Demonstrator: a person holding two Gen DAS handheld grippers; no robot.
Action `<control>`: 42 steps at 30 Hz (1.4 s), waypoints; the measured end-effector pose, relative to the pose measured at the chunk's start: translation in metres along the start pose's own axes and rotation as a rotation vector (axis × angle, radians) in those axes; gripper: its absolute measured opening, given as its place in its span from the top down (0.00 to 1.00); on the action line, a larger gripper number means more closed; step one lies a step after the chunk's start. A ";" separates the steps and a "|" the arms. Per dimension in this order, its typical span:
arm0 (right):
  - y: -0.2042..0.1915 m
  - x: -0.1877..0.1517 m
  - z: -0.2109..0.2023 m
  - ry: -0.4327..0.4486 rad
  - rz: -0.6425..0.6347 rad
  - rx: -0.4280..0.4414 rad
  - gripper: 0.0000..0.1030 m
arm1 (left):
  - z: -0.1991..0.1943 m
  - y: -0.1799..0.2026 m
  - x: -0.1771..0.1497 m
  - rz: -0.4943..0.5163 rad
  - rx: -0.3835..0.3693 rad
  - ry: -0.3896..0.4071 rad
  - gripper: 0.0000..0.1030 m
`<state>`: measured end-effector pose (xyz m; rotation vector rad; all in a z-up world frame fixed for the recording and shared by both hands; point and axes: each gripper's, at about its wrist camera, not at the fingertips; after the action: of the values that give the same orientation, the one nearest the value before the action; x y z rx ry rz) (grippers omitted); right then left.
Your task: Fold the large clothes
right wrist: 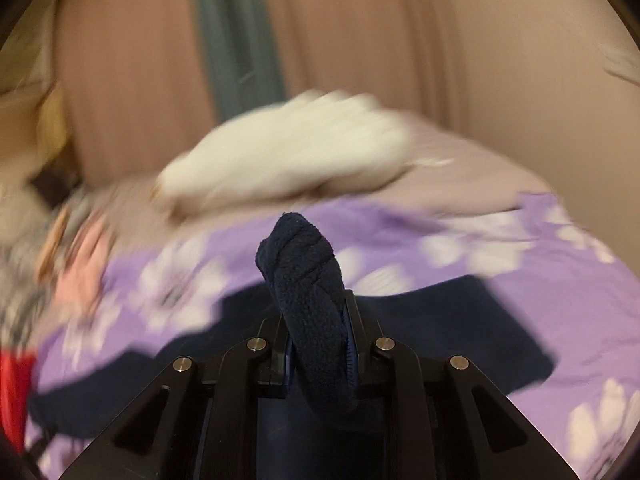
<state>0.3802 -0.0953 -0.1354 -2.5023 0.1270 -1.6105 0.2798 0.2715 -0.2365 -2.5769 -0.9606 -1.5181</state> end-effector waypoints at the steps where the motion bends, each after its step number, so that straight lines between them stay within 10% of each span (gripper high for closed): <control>1: -0.016 -0.011 0.005 -0.029 0.002 0.033 0.79 | -0.003 -0.003 0.000 -0.016 -0.011 0.001 0.72; 5: -0.048 -0.039 0.022 -0.133 -0.016 0.107 0.79 | -0.011 -0.009 -0.002 -0.031 -0.023 -0.007 0.72; 13: -0.037 -0.037 0.008 -0.041 -0.056 0.005 0.16 | -0.016 -0.037 -0.002 -0.169 -0.052 -0.051 0.51; 18: 0.025 -0.018 -0.018 0.003 -0.024 -0.126 0.16 | -0.021 -0.034 -0.002 -0.181 -0.031 -0.044 0.44; 31: 0.197 -0.079 -0.018 -0.166 0.215 -0.370 0.16 | -0.029 0.057 -0.029 -0.131 -0.271 -0.146 0.22; 42: 0.236 -0.118 0.003 -0.185 0.289 -0.297 0.09 | 0.015 0.157 -0.065 -0.023 -0.482 -0.299 0.35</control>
<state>0.3379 -0.3085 -0.2849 -2.6738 0.7156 -1.3203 0.3479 0.1158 -0.2501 -3.2096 -0.7046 -1.5600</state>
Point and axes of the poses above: each gripper's, at about its wrist camera, not at the fingertips, and z roughly the way its jaws point, y to its right, x to its top, and after that the axes turned 10 degrees about y, right-handed
